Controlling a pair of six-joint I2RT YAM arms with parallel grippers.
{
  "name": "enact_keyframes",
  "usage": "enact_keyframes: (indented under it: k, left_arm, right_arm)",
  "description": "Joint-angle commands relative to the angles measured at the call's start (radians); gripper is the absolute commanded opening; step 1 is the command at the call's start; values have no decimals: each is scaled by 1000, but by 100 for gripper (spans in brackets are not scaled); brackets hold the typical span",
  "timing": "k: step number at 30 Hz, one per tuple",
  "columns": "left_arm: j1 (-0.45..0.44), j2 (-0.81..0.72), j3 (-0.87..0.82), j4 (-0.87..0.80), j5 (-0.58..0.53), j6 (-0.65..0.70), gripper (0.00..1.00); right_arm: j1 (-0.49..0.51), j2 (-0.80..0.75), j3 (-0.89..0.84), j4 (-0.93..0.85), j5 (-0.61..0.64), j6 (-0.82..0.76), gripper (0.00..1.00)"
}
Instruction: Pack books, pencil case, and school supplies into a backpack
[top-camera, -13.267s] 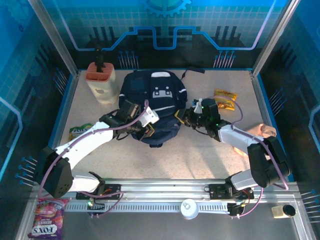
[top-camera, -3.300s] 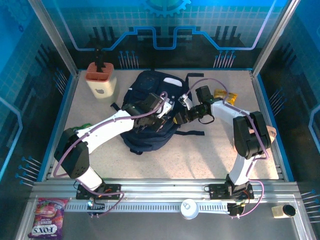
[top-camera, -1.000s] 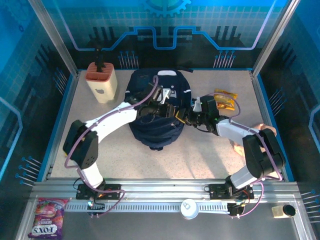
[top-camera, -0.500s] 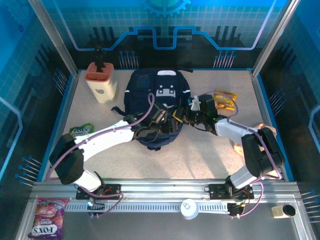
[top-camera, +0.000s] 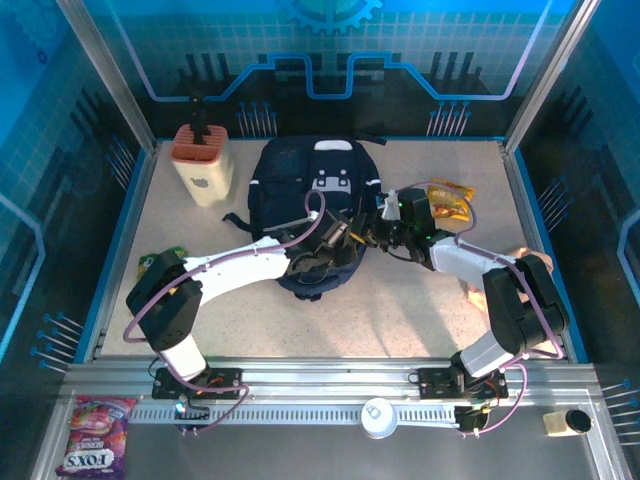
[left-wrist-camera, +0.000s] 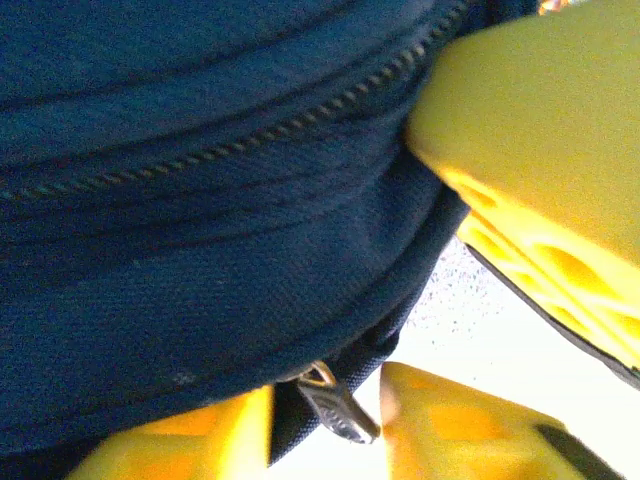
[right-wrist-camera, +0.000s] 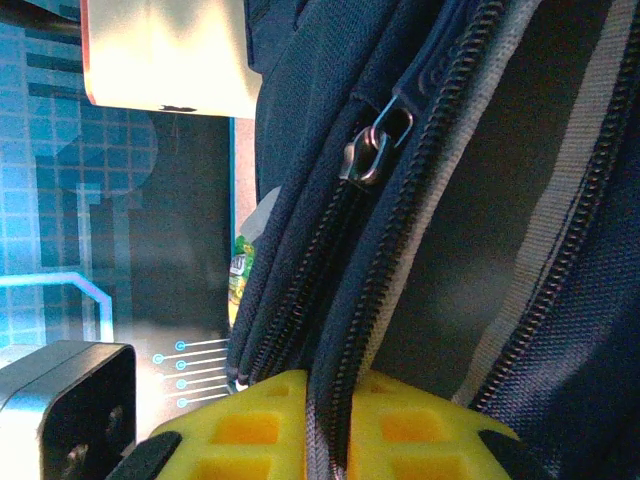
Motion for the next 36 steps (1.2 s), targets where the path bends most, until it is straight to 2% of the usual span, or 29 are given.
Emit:
enact_keyframes:
  k: [1,3,9,13,17,22,26,28,31,34,36]
  left_arm:
    - [-1,-3,23,-34,-75,-24,21]
    - [-1,-21,5,-44,-80,-31,14]
    - [10,-102,-77,-85,-75,-33,0]
    - [60,-197,-202,-86,-43,-29,0]
    - [150,-301,-332,-91,3,1,0]
    - [283,-382,-423,-161,16,93,0]
    - [385,-388,-412,-162,69,213,0]
    - [392,-372,-369,-159,104,293,11]
    - [390,-361,-286,-228,97,384,40]
    - [371,-396,-212,-286,60,522,54]
    - [344,-411,-181,-259,97,636,71]
  right_arm:
    - [14,-22,20,65,-27,-7,14]
    - [9,-24,21,51,-12,-13,13]
    - [-14,-49,16,-3,87,-35,12]
    - [-39,-63,4,-42,140,-39,12]
    - [-57,-71,-5,-49,160,-42,12]
    - [-68,-83,-3,-85,184,-60,11]
    - [-81,-93,-1,-104,194,-71,11]
    - [-87,-97,5,-116,190,-78,12]
    - [-89,-123,8,-154,188,-106,16]
    - [-105,-176,-3,-222,205,-156,30]
    - [-118,-210,-1,-283,218,-207,43]
